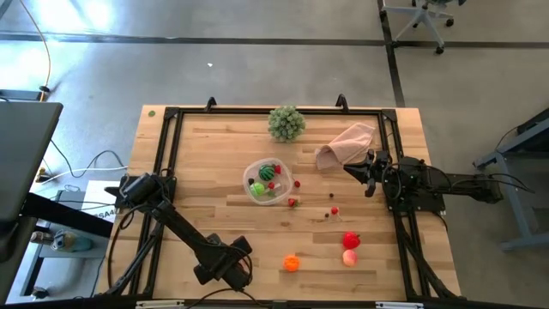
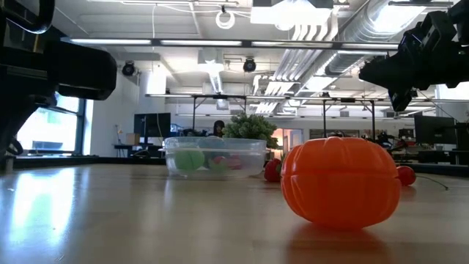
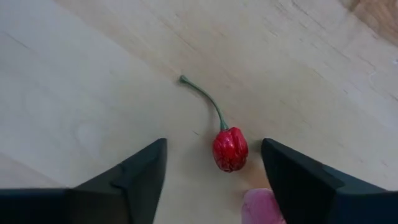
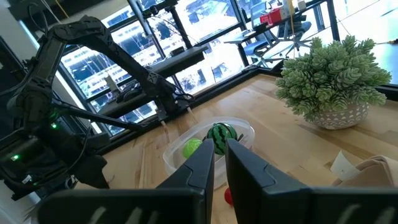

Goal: Pick and placing Produce into tupperware
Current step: Put the red cherry into the transparent bin

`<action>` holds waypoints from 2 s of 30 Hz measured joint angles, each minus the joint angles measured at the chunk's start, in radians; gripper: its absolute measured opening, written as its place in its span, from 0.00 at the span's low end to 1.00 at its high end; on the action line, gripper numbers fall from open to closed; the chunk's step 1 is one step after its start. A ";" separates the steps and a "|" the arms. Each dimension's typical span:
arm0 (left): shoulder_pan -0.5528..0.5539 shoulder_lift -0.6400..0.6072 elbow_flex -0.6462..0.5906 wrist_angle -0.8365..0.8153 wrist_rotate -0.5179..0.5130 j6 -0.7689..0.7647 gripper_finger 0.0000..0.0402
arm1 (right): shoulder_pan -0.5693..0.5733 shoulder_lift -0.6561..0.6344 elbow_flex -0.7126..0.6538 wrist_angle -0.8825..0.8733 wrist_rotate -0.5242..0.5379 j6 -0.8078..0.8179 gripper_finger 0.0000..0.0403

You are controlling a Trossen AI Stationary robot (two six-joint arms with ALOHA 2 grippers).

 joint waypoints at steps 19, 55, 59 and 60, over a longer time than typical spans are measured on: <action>0.000 0.000 0.000 -0.004 -0.020 0.076 0.18 | 0.000 0.000 0.000 0.000 0.000 0.000 0.07; 0.000 -0.001 0.030 -0.066 -0.059 0.134 0.13 | 0.000 0.000 0.000 0.000 0.000 0.000 0.07; 0.001 -0.001 0.109 -0.193 -0.131 0.142 0.13 | 0.000 0.000 0.000 0.000 0.000 0.000 0.07; 0.001 -0.001 0.136 -0.233 -0.155 0.150 0.13 | 0.000 0.000 0.000 0.000 0.000 0.000 0.07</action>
